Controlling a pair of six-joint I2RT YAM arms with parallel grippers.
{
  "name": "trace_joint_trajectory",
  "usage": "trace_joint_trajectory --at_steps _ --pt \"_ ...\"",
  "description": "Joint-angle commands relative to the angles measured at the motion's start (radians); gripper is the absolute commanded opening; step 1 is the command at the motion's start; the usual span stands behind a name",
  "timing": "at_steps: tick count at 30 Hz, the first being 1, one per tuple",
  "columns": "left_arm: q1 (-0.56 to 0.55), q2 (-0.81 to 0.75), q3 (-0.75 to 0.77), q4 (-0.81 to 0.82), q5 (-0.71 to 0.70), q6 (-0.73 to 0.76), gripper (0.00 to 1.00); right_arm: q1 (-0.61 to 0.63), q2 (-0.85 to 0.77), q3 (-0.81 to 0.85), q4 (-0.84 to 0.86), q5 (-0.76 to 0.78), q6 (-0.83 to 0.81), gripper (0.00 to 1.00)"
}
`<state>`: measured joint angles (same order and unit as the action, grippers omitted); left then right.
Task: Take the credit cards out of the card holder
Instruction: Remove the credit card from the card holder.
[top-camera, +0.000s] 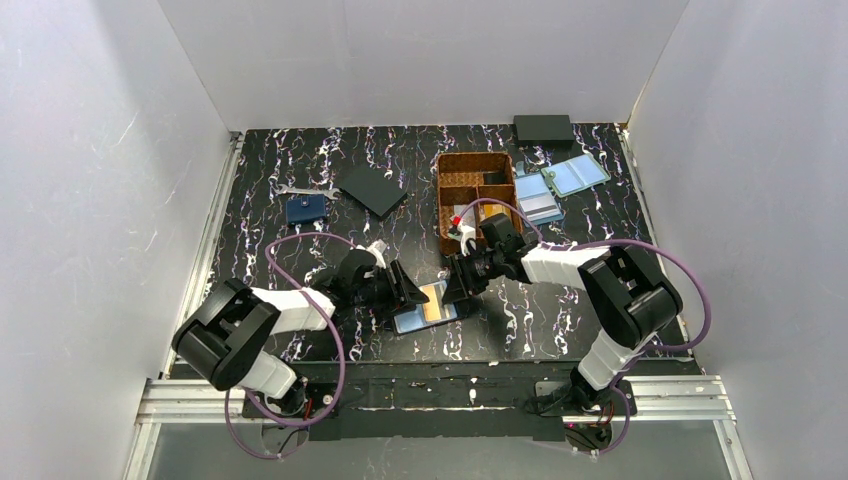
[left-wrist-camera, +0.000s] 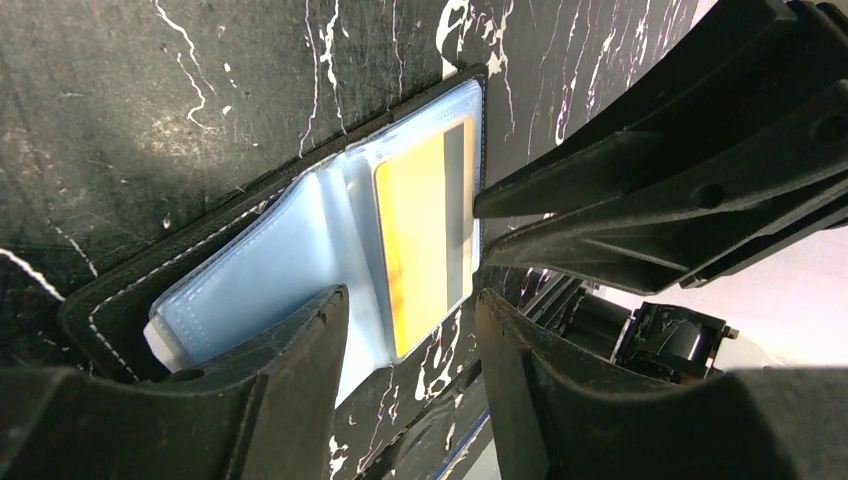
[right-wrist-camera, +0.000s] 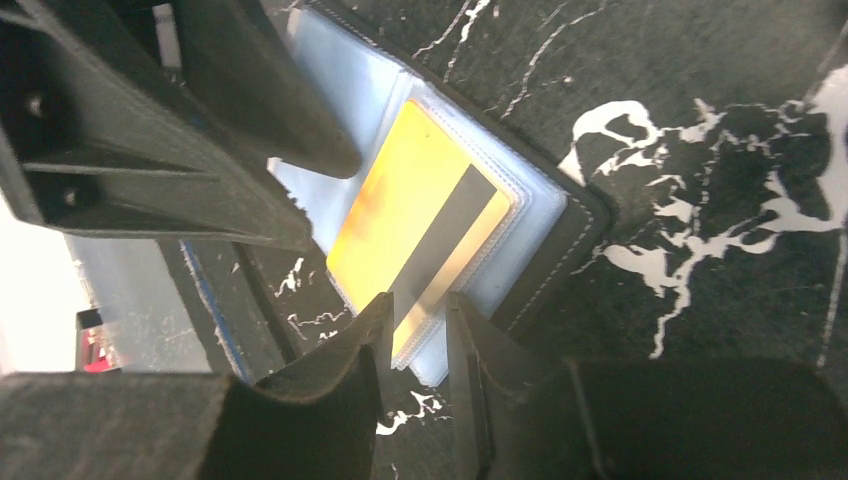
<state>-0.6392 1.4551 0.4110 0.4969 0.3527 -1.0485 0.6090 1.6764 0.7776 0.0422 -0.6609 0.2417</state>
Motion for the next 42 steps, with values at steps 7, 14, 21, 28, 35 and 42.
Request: trace_joint_trajectory --at_steps 7,14,21,28,35,42 --pt "-0.005 0.064 0.018 0.009 -0.008 0.012 0.47 -0.003 -0.001 0.009 0.049 -0.142 0.064 0.34" --pt "-0.005 0.075 0.010 0.039 0.014 -0.011 0.47 -0.009 0.039 0.022 0.021 -0.110 0.065 0.35" --pt "-0.005 0.099 -0.011 0.125 0.048 -0.062 0.43 -0.015 0.029 -0.005 0.115 -0.229 0.147 0.34" --pt "-0.005 0.091 -0.024 0.159 0.058 -0.081 0.35 -0.026 0.026 -0.005 0.105 -0.196 0.138 0.33" --pt "-0.005 0.063 -0.047 0.164 0.040 -0.088 0.35 -0.030 0.032 0.025 0.010 -0.089 0.065 0.34" --pt "-0.005 -0.001 -0.049 0.164 0.046 -0.084 0.36 -0.031 0.014 0.023 0.001 -0.040 0.045 0.36"
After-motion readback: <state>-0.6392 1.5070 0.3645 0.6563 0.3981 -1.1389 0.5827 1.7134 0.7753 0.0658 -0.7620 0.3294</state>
